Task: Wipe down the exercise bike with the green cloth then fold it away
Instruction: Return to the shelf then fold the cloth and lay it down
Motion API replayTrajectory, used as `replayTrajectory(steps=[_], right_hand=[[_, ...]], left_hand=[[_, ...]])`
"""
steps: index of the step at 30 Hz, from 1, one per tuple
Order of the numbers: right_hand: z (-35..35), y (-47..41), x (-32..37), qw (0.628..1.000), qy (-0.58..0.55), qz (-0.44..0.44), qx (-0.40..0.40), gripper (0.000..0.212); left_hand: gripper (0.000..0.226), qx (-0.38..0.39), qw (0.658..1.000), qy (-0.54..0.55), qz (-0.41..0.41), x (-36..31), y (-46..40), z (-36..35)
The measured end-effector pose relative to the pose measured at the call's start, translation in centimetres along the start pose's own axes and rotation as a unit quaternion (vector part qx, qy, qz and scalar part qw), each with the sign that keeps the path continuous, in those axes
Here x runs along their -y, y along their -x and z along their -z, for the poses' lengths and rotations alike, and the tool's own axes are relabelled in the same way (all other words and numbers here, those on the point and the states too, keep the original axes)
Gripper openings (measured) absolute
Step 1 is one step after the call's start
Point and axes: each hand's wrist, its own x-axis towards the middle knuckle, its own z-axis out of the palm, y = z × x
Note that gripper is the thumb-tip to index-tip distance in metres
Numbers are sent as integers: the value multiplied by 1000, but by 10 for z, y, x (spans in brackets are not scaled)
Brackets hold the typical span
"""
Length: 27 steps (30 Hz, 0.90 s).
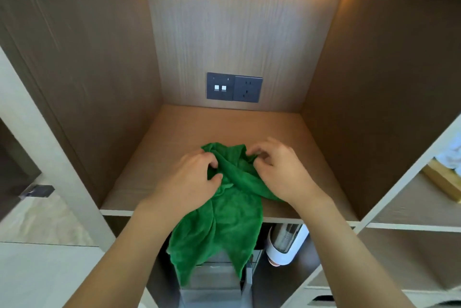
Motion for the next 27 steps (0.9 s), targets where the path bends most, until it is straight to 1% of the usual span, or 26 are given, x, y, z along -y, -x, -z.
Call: replayTrajectory(steps=[1,2,3,4,5,6,8,10,11,14,15,16,17,18,19,20,21,22,24,26,27], right_hand=[[-5,-8,4,1000,10,-7,-18,25],[-9,-16,7,999,31,-20,-6,26],[-12,-22,9,997,59,-39,25,24],[-16,-28,10,993,82,-61,54,16],[-18,-33,11,990,98,-77,68,11],[-19,-37,10,988,109,-86,67,11],[-17,-44,4,986,124,-100,46,16],[-8,-47,-3,986,131,-105,1,18],[-1,-49,-7,986,124,-104,-35,17],[19,-59,-11,982,72,-79,-155,22],[24,-65,-10,979,46,-61,-187,25],[27,-71,-7,979,18,-45,-199,30],[28,-76,-4,982,2,-36,-183,35],[27,-78,-1,988,6,-30,-153,42],[24,-76,3,992,20,-23,-123,45],[21,-71,5,994,36,-16,-100,42],[16,-63,5,996,48,-11,-80,37],[13,-52,5,997,57,-12,-52,35],[3,-28,3,998,58,-17,30,46],[-11,-11,-2,993,74,-6,86,51],[-18,-4,-4,992,90,6,89,49]], left_hand=[[34,-10,1000,-1,12,-2,-5,-4],[38,-17,999,-1,27,-4,-9,-7],[38,-20,999,3,42,-6,-13,-9],[33,-20,998,12,53,-8,-17,-11],[22,-18,998,24,58,-10,-20,-12],[12,-15,997,34,63,-12,-22,-13],[7,-13,997,43,69,-10,-24,-13],[4,-26,995,50,79,-5,-20,-9],[2,-47,994,57,83,-1,-18,-6],[9,-169,980,85,57,9,-13,3],[13,-211,973,86,39,9,-12,6],[17,-239,968,76,25,9,-11,7],[18,-243,968,57,26,8,-10,7],[17,-224,973,34,40,6,-9,6],[15,-187,980,8,64,6,-7,4],[13,-158,984,-14,80,8,-6,1],[12,-147,986,-23,80,11,-3,-1],[14,-146,987,-14,67,14,-2,-1],[22,-124,992,8,31,22,-2,-2],[33,-46,999,-3,9,29,-7,-1],[36,-15,1000,-17,1,30,-8,-1]])
